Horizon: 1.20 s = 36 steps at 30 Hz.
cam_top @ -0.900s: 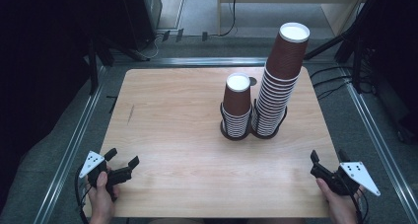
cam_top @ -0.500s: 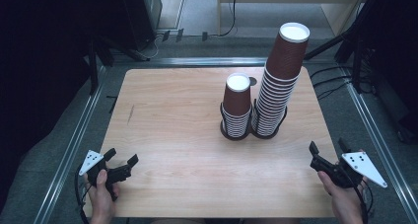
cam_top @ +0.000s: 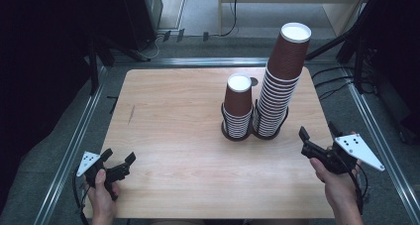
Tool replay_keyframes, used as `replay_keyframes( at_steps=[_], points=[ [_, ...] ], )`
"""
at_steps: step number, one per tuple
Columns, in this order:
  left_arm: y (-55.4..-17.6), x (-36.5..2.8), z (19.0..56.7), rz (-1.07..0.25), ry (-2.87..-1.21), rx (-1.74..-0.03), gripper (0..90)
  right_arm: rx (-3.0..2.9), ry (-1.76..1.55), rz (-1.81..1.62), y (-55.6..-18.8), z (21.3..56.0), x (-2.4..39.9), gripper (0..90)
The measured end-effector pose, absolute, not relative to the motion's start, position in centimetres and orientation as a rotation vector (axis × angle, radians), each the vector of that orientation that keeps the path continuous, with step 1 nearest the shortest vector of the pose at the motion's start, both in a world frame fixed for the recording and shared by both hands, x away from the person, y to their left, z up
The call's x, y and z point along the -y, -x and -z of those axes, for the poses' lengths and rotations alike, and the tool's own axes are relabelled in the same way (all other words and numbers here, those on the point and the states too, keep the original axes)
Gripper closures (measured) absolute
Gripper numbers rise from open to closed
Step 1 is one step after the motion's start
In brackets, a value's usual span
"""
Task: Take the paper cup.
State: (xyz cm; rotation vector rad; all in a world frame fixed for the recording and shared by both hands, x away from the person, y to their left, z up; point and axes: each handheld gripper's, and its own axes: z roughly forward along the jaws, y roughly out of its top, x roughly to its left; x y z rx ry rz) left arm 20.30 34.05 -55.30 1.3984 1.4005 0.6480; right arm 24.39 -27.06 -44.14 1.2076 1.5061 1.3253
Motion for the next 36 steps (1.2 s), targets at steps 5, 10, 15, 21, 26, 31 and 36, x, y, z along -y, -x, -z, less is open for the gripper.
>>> replay_keyframes(
  at_steps=[5,10,15,21,26,31,36],
  points=[
    [-20.3,-34.4,55.3,-0.627,-1.379,-1.397,0.0,-1.495,-1.211,-1.344,-25.2,42.2,26.3,12.6],
    [-20.3,-34.3,55.3,-0.637,-1.382,-1.394,0.0,-1.491,-1.224,-1.361,-26.0,41.2,25.5,13.0],
    [-20.2,-34.1,55.3,-0.666,-1.402,-1.384,0.0,-1.51,-1.213,-1.364,-26.9,40.0,24.4,13.0],
    [-20.3,-33.9,55.3,-0.678,-1.413,-1.39,0.0,-1.52,-1.182,-1.376,-27.7,38.5,23.2,13.0],
    [-20.3,-33.8,55.3,-0.676,-1.416,-1.392,0.0,-1.525,-1.171,-1.387,-28.3,37.8,22.4,13.0],
    [-20.4,-33.8,55.3,-0.669,-1.423,-1.389,0.0,-1.514,-1.156,-1.41,-29.3,36.6,21.3,13.0],
    [-20.4,-33.9,55.3,-0.655,-1.425,-1.384,0.0,-1.491,-1.16,-1.423,-30.3,35.4,20.6,12.5]
  ],
)
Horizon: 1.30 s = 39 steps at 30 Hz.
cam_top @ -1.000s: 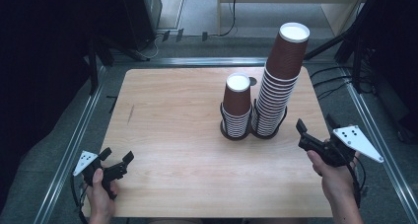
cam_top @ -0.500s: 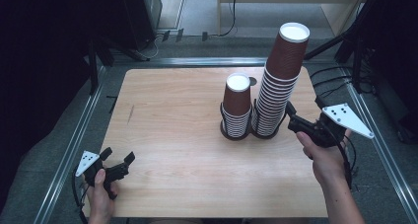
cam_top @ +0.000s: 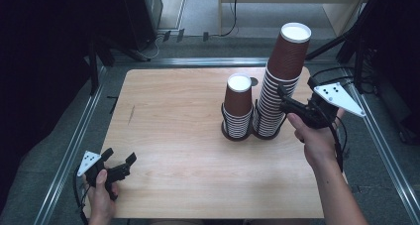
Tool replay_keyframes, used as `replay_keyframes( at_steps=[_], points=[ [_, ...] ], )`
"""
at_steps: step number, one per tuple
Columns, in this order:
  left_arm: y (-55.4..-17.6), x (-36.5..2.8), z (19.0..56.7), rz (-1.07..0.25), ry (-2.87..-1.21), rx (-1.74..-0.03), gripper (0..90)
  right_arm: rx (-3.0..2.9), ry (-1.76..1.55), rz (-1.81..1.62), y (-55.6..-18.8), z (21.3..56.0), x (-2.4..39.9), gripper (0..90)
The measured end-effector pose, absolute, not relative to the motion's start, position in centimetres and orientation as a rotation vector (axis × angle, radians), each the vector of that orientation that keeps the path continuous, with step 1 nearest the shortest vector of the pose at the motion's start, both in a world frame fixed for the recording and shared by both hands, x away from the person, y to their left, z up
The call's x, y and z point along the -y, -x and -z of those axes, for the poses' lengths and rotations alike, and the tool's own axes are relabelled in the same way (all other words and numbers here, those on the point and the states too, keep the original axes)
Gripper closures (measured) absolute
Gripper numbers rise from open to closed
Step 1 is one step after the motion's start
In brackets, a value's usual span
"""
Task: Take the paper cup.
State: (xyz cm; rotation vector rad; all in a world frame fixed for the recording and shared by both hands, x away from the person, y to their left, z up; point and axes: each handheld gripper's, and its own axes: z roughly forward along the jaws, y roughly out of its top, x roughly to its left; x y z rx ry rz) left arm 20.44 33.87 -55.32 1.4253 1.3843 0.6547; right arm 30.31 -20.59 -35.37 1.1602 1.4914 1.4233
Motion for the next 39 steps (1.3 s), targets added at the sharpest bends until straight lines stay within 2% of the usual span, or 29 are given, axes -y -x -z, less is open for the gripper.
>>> replay_keyframes(
  at_steps=[9,39],
  points=[
    [-20.5,-33.8,55.3,-0.663,-1.436,-1.387,0.0,-1.47,-1.172,-1.417,-31.4,34.5,20.0,8.8],
    [-20.5,-33.6,55.3,-0.657,-1.456,-1.386,0.0,-1.472,-1.176,-1.413,-34.9,32.5,18.3,7.7]
  ],
)
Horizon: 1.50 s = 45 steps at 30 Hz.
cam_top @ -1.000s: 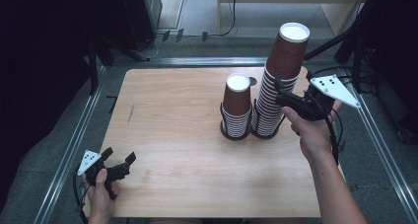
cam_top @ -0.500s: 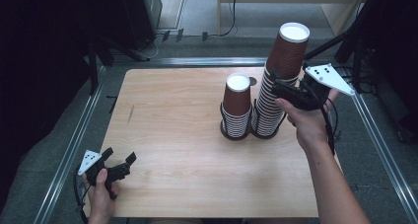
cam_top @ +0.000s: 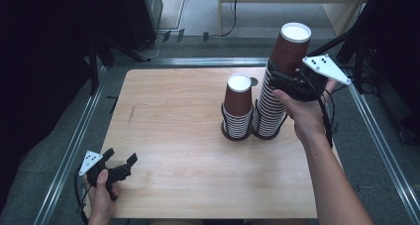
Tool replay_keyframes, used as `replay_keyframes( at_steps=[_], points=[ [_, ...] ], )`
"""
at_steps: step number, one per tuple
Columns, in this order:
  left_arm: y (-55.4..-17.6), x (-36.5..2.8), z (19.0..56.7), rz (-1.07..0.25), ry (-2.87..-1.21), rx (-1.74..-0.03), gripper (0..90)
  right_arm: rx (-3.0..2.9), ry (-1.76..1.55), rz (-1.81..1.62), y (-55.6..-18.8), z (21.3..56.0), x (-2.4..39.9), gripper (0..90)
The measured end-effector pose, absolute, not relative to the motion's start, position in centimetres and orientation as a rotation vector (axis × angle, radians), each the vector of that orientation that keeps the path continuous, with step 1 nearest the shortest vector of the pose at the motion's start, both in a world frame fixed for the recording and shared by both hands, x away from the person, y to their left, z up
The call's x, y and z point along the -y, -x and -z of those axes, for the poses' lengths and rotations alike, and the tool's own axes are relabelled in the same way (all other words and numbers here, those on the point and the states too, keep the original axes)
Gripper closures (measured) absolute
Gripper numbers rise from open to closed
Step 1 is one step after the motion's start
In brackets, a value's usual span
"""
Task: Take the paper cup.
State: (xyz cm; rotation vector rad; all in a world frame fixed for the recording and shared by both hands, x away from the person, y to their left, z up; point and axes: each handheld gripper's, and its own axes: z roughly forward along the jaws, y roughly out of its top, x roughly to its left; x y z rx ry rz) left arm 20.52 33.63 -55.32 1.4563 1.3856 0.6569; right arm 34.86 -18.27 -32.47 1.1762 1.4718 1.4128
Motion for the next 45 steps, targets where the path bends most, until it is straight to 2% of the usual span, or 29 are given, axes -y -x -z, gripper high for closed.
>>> replay_keyframes(
  at_steps=[29,45],
  points=[
    [-20.6,-33.4,55.3,-0.656,-1.471,-1.378,0.0,-1.483,-1.197,-1.379,-35.8,31.8,17.8,10.6],
    [-20.6,-33.5,55.3,-0.652,-1.472,-1.375,0.0,-1.403,-1.129,-1.417,-35.4,28.6,17.3,12.3]
  ],
)
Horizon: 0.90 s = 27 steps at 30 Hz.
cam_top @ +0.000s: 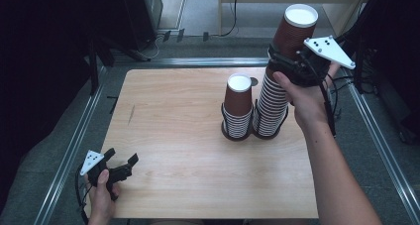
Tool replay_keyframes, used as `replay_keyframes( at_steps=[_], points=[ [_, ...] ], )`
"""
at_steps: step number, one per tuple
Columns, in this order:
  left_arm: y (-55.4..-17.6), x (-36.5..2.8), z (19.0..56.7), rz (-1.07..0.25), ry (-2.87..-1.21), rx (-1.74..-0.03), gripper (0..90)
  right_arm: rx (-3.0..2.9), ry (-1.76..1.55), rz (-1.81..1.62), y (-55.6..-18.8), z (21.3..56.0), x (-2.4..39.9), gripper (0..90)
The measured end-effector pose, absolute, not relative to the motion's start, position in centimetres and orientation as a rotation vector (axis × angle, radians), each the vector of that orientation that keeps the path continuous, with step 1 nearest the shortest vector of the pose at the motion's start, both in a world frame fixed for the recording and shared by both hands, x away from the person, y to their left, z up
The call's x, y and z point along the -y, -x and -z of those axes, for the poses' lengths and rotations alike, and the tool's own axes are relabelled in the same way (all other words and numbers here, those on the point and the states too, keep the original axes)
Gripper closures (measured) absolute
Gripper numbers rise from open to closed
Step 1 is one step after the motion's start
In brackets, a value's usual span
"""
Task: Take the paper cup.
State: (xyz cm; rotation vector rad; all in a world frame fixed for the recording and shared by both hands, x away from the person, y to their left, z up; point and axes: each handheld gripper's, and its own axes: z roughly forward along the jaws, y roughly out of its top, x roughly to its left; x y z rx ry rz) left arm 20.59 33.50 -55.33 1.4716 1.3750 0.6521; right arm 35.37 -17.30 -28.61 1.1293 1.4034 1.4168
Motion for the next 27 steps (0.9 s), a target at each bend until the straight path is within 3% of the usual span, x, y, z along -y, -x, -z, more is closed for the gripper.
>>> replay_keyframes(
  at_steps=[27],
  points=[
    [-20.6,-33.6,55.3,-0.643,-1.471,-1.372,0.0,-1.291,-1.013,-1.513,-33.9,24.3,16.2,12.4]
  ],
)
